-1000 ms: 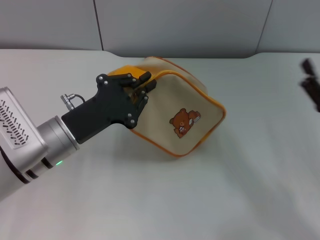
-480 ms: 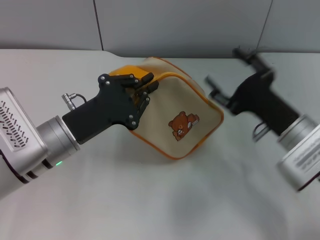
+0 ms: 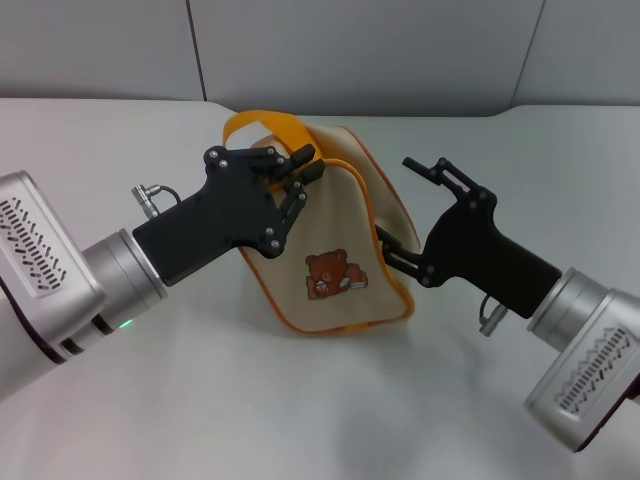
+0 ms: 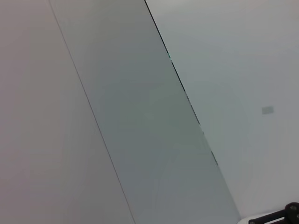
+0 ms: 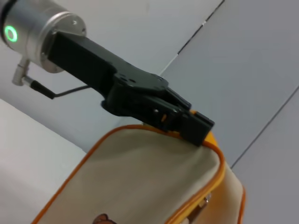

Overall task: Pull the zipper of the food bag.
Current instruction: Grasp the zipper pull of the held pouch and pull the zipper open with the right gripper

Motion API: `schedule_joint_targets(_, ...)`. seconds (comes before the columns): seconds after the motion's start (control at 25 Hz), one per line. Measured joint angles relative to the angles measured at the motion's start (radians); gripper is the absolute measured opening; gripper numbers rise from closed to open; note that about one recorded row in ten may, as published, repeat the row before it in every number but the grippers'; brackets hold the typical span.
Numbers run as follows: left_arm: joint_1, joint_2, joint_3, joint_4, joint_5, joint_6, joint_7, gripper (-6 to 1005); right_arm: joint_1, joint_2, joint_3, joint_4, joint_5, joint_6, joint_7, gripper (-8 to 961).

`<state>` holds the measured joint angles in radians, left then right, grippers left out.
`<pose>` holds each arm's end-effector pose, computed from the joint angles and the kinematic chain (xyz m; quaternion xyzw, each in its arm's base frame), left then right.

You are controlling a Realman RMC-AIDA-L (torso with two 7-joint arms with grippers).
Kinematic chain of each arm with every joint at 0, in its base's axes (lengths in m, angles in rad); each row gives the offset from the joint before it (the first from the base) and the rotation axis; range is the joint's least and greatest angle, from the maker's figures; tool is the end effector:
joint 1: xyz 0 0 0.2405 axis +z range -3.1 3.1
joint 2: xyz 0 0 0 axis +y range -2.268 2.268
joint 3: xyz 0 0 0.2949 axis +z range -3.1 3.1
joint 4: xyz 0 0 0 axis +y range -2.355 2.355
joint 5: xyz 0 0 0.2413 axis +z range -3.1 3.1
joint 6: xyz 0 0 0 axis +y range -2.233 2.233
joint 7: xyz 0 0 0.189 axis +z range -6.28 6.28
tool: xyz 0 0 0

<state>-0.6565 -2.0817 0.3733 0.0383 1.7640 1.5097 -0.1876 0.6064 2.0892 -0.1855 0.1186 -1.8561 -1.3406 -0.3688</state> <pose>-0.2443 0.3936 -0.1083 -0.8619 0.0808 -0.3582 0.3498 0.2704 0.3797 -0.1434 -0.8452 -0.1904 0.2204 0.4481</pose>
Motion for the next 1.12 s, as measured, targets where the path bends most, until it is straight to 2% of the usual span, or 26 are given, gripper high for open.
schedule_joint_targets(0.52, -0.002, 0.0, -0.002, -0.01, -0.002, -0.003, 0.0, 73, -0.009, 0.002, 0.01, 0.034, 0.002, -0.079, -0.037, 654)
schedule_joint_targets(1.12, -0.002, 0.0, -0.002, -0.011, -0.003, -0.004, 0.0, 66, -0.038, 0.003, -0.011, 0.06, -0.004, -0.083, -0.119, 638)
